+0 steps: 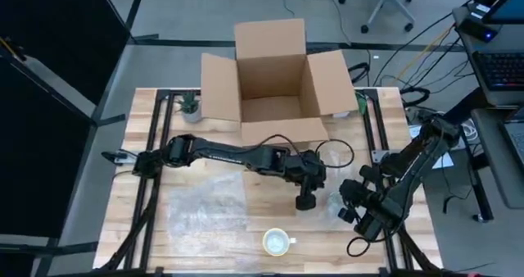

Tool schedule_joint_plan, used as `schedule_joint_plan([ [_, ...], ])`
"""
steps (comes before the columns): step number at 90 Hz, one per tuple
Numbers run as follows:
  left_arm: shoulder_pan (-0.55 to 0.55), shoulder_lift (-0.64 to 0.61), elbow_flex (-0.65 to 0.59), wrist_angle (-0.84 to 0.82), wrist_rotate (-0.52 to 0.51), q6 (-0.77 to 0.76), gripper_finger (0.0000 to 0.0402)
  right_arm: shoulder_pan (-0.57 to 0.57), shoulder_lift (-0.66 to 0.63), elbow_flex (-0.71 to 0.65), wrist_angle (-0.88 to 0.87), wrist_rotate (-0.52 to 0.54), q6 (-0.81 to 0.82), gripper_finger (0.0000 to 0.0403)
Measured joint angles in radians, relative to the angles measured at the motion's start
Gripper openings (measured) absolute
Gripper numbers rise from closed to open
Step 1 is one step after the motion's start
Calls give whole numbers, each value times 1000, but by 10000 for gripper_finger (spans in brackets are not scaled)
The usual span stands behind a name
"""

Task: Wrap mug
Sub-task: Wrap the red mug with bubble wrap

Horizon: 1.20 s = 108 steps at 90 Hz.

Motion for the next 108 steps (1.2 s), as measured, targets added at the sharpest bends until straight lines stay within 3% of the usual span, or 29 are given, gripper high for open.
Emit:
schedule_joint_plan([
  [14, 1, 0, 0, 18, 49, 0, 87, 0, 0, 0, 5, 10, -1, 0],
  [29, 19, -52, 0, -89, 16, -20, 139, 0, 0, 0, 6, 10, -1, 0],
  [52, 25, -113, 1, -320, -267, -26, 147, 0, 0, 0, 7, -1, -17, 0],
  [74, 26, -108, -173, -356, -306, -64, 148, 0, 0, 0, 8, 1, -25, 0],
  [88, 26, -110, -326, -159, -317, -80, 148, 0, 0, 0, 8, 5, -33, 0],
  [108, 39, -109, -488, 364, -365, -65, 148, -1, 0, 1, 12, 6, -33, 0],
])
